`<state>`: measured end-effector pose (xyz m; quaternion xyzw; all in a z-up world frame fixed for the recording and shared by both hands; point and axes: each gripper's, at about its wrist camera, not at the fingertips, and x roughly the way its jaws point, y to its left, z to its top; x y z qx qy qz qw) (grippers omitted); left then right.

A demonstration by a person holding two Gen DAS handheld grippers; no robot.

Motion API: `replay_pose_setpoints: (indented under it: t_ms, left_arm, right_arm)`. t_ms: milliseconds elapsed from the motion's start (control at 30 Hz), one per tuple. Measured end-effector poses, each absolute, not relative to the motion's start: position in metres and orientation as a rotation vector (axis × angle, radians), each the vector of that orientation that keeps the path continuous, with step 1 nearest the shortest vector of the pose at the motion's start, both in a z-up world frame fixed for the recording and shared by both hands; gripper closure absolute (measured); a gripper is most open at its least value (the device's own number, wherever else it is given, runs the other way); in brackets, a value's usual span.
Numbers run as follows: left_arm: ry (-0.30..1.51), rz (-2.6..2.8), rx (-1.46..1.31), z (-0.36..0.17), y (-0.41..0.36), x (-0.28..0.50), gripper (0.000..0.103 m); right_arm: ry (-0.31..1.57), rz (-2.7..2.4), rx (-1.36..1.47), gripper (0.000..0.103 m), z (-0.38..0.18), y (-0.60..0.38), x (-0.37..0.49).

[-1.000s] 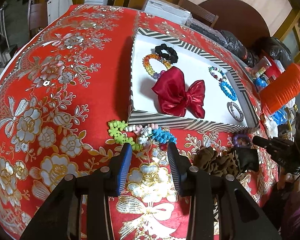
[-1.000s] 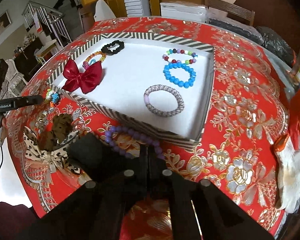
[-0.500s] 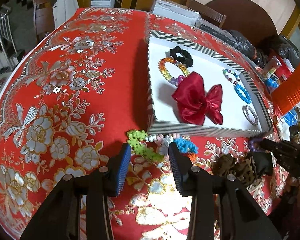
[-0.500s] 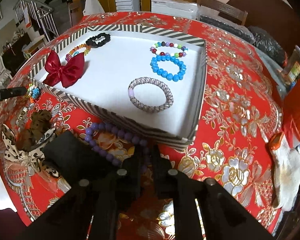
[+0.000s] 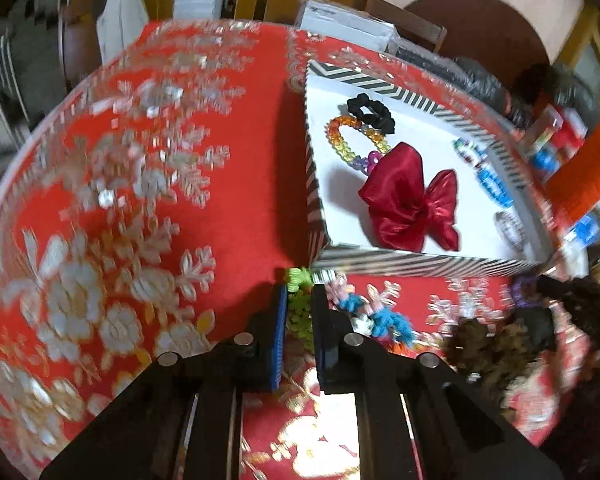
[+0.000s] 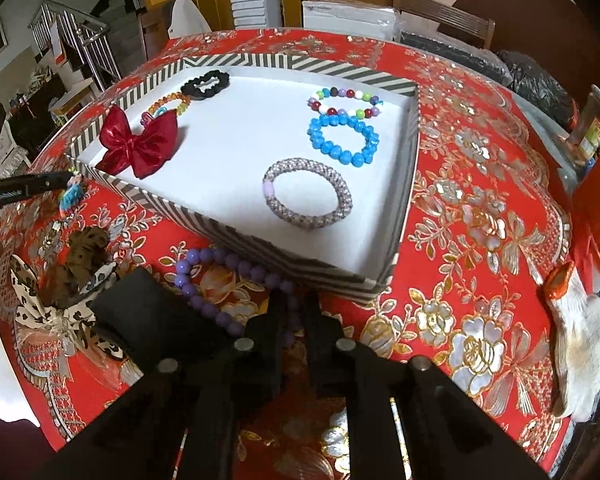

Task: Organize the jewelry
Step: 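Grasp the green beaded strand from the pile with the left gripper, then carry the green strand into the tray with the left gripper while the right carries the purple bracelet in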

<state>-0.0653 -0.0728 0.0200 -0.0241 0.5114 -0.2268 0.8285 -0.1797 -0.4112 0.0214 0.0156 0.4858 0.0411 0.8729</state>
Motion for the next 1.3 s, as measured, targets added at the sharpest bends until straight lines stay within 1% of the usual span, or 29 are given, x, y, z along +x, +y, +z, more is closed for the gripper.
replay_pose_setpoints:
  t_ms: [167, 433, 867, 1067, 1300]
  left_arm:
    - [1.071, -0.504, -0.107, 0.034, -0.058, -0.075, 0.096]
    - [0.981, -0.556, -0.126, 0.083, -0.057, -0.093, 0.096]
    - [0.833, -0.613, -0.068, 0.158, -0.085, -0.097, 0.096]
    - [0.794, -0.635, -0.026, 0.173, -0.111, -0.090, 0.096]
    - [0.786, -0.640, 0.035, 0.169, -0.148, -0.078, 0.096]
  right_arm:
    - [0.958, 0.089, 0.075, 0.094, 0.042, -0.416, -0.191]
    - [0.897, 0.109, 0.116, 0.094, 0.067, -0.421, -0.196]
    - [0.817, 0.113, 0.102, 0.094, 0.112, -0.425, -0.201]
    - [0.791, 0.112, 0.081, 0.094, 0.131, -0.425, -0.195]
    - [0.784, 0.116, 0.077, 0.094, 0.139, -0.422, -0.178]
